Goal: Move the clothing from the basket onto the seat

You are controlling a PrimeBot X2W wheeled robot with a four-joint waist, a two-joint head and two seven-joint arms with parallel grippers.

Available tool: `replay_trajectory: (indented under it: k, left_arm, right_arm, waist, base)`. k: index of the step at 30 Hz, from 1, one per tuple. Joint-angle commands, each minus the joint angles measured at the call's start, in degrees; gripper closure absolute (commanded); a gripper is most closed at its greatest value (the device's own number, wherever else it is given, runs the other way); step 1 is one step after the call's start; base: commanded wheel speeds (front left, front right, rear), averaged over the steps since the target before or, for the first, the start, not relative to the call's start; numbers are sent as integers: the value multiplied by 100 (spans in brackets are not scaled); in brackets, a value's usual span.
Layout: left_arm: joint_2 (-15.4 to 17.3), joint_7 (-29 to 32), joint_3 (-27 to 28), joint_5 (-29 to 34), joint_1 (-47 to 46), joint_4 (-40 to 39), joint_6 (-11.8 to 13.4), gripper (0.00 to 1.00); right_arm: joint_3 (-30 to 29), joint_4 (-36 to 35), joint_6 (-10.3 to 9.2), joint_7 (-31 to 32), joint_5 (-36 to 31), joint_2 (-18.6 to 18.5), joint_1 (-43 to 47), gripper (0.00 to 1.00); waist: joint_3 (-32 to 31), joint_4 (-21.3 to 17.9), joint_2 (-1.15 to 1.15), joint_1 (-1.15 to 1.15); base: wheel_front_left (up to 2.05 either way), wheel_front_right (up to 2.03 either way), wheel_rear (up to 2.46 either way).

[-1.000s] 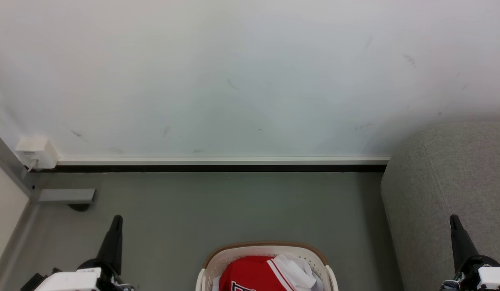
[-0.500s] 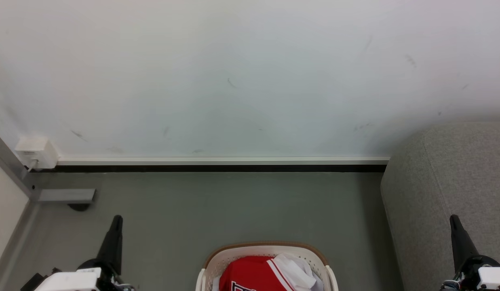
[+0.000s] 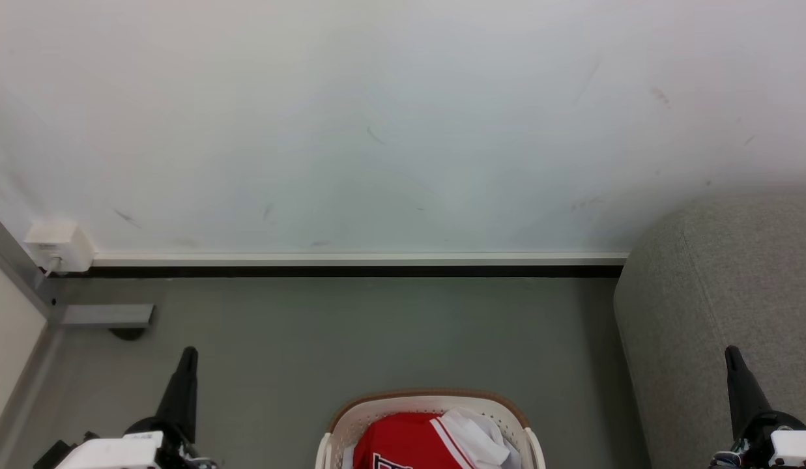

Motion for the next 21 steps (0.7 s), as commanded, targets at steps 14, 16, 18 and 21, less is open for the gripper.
replay_trajectory:
  k: [14,16,18,21]
  left_arm:
    - [40,17,14,-77,-45,-13,-31,100]
    - [40,17,14,-77,-45,-13,-31,100]
    - [40,17,14,-77,-45,-13,-31,100]
    - [40,17,14,-77,-45,-13,-31,100]
  right_arm:
    - [-6,-20,-13,13,9,-39,-73,100]
    - [-6,-20,-13,13,9,-39,-73,100]
    - [-6,-20,-13,13,9,-39,-73,100]
    - [-6,-20,-13,13,9,-39,-73,100]
  waist:
    - [0,0,0,0]
    - [0,0,0,0]
    - [0,0,0,0]
    - [0,0,0,0]
  base:
    - [0,0,0]
    - [0,0,0]
    - [0,0,0]
    - [0,0,0]
